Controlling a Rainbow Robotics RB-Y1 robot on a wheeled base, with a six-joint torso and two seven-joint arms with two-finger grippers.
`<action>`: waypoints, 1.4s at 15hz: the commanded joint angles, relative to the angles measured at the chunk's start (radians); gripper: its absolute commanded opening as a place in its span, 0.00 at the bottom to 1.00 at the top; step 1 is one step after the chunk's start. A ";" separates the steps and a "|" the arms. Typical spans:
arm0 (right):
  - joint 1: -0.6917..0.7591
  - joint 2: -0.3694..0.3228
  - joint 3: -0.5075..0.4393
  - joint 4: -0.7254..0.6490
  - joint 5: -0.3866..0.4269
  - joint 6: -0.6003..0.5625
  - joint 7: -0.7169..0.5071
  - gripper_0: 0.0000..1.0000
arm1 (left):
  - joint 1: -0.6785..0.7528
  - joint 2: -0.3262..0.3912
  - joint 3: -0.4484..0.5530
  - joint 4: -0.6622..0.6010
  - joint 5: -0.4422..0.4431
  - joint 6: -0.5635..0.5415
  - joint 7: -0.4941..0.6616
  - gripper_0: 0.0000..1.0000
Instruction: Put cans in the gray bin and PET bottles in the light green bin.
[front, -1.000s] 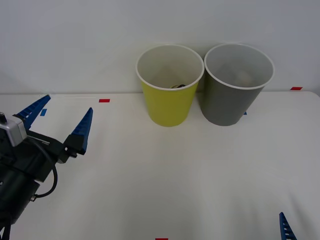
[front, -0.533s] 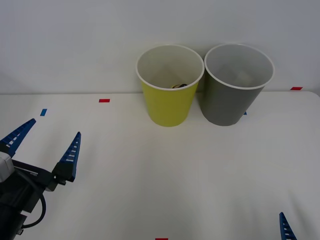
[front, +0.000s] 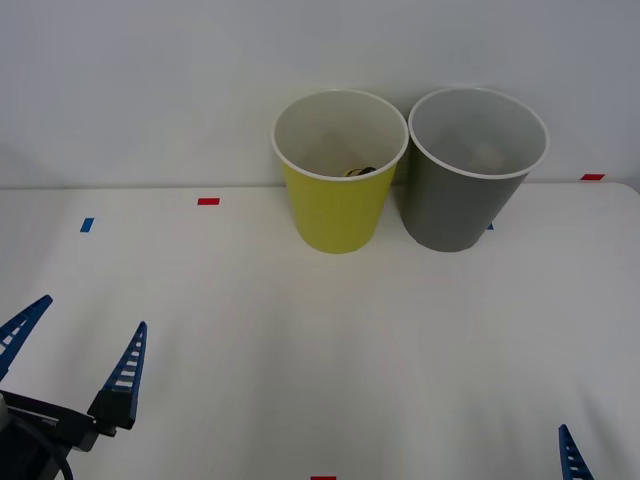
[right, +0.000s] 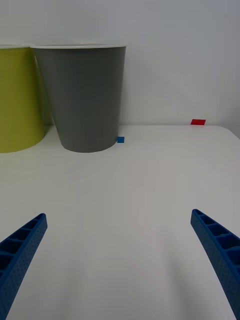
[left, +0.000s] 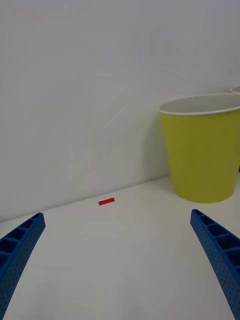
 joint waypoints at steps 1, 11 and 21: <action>0.000 0.000 0.000 0.000 0.000 0.000 0.000 1.00 | 0.039 -0.001 -0.047 0.093 -0.027 -0.125 -0.017 1.00; 0.000 0.000 0.000 0.000 0.000 0.000 0.000 1.00 | 0.218 -0.074 -0.063 0.192 -0.096 -0.287 -0.019 1.00; 0.000 0.000 0.000 0.000 0.000 0.000 0.000 1.00 | 0.241 -0.092 -0.063 0.209 -0.126 -0.289 -0.020 1.00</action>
